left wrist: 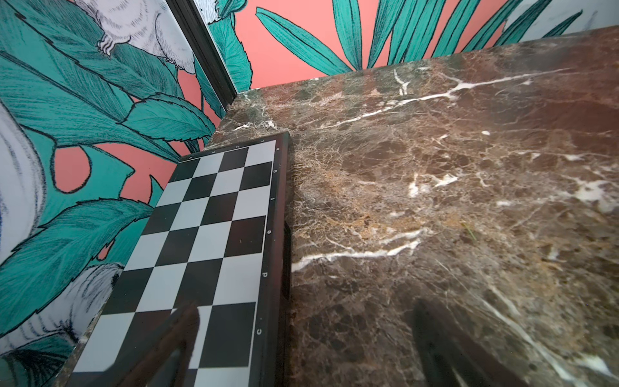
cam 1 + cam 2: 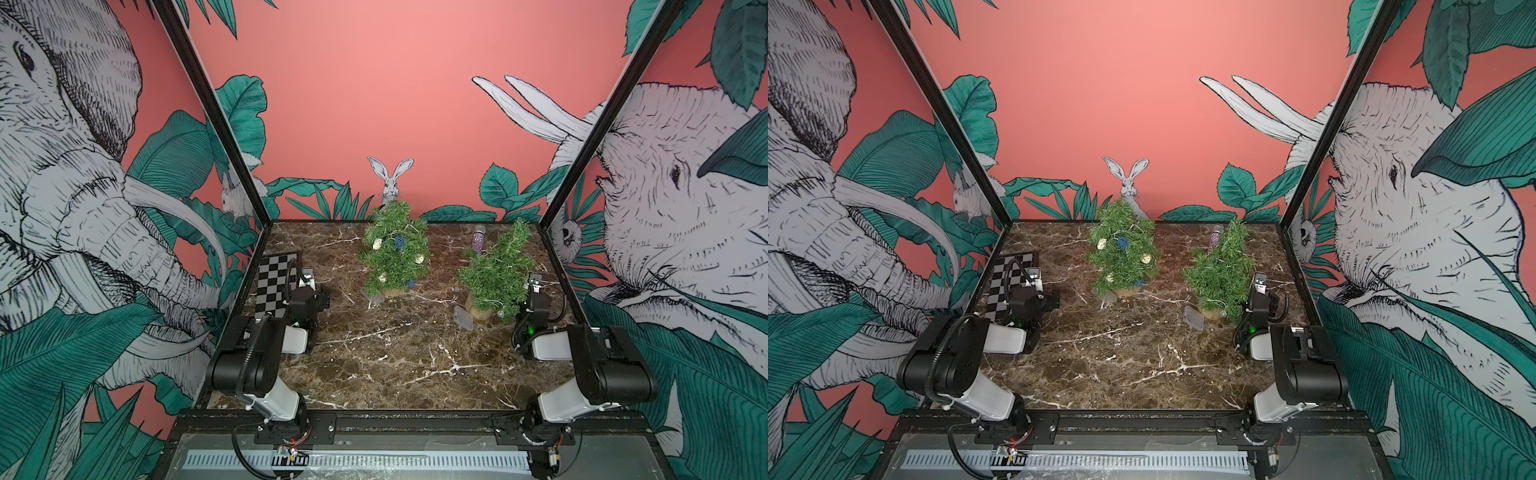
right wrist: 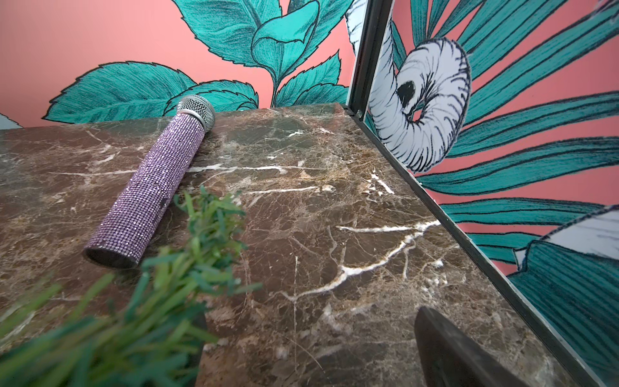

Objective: Wrap string light around the christmas tree
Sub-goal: Reset both arms

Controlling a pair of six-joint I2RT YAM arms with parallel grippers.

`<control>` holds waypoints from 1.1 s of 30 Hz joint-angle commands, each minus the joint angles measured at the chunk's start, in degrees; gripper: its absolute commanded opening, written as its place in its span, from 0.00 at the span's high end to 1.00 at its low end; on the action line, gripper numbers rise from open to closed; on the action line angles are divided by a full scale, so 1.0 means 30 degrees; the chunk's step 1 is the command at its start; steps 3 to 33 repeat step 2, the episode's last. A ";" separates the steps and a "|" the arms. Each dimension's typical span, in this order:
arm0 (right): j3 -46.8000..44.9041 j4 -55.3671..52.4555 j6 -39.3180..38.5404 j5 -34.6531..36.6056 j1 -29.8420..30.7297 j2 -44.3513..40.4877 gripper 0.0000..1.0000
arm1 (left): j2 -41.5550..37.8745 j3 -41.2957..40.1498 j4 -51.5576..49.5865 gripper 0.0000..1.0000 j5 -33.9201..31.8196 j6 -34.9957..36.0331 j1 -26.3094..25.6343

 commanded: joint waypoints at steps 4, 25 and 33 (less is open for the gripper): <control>-0.0219 0.1044 -0.0190 0.0041 0.0080 0.0159 0.01 | -0.0531 0.0197 -0.0049 0.00 0.0066 -0.0161 0.0043; -0.0219 0.1044 -0.0190 0.0041 0.0080 0.0159 0.01 | -0.0531 0.0197 -0.0049 0.00 0.0066 -0.0161 0.0043; -0.0219 0.1044 -0.0190 0.0041 0.0080 0.0159 0.01 | -0.0531 0.0197 -0.0049 0.00 0.0066 -0.0161 0.0043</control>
